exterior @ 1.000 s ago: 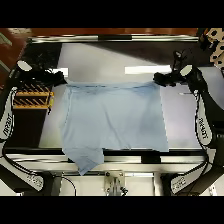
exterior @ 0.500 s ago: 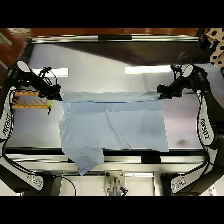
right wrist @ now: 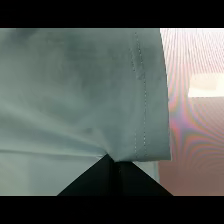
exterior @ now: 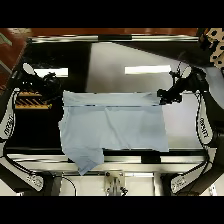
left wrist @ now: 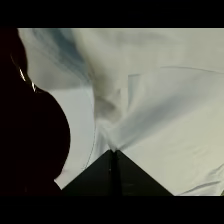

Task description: Fold the shirts.

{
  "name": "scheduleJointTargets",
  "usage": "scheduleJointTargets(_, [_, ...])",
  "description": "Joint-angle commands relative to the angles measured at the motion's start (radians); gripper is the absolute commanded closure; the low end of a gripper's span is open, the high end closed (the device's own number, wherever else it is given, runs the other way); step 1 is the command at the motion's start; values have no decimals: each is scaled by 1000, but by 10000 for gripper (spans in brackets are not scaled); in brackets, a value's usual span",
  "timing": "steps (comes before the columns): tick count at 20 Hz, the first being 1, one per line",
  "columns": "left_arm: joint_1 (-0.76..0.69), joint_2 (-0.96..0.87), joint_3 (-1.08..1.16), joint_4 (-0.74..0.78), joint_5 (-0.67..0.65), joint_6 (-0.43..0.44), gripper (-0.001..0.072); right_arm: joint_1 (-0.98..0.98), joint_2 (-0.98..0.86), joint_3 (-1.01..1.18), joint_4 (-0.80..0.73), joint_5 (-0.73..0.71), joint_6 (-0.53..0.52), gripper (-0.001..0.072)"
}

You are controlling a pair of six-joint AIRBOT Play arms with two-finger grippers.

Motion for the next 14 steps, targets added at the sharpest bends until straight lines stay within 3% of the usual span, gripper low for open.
scheduleJointTargets(1, [-2,0,-3,0,-14,-31,681,0,-2,0,8,75,34,662])
scheduleJointTargets(3, [-2,0,-3,0,-14,-39,681,0,-1,0,13,71,51,662])
scheduleJointTargets(4, [-2,0,-3,-5,-14,-45,678,0,-1,0,23,62,51,621])
scheduleJointTargets(5, [0,0,-2,-21,-14,-44,579,-1,1,0,37,53,49,376])
scheduleJointTargets(6, [5,5,-1,-42,-14,-44,361,-7,8,2,56,51,34,152])
scheduleJointTargets(7, [11,11,7,-59,-19,-44,239,-13,24,2,80,56,14,121])
scheduleJointTargets(12, [87,100,23,-71,-193,-44,237,-108,188,2,-3,262,-69,121])
scheduleJointTargets(14, [117,200,-74,-71,-185,-41,250,-179,251,-5,-52,343,-84,122])
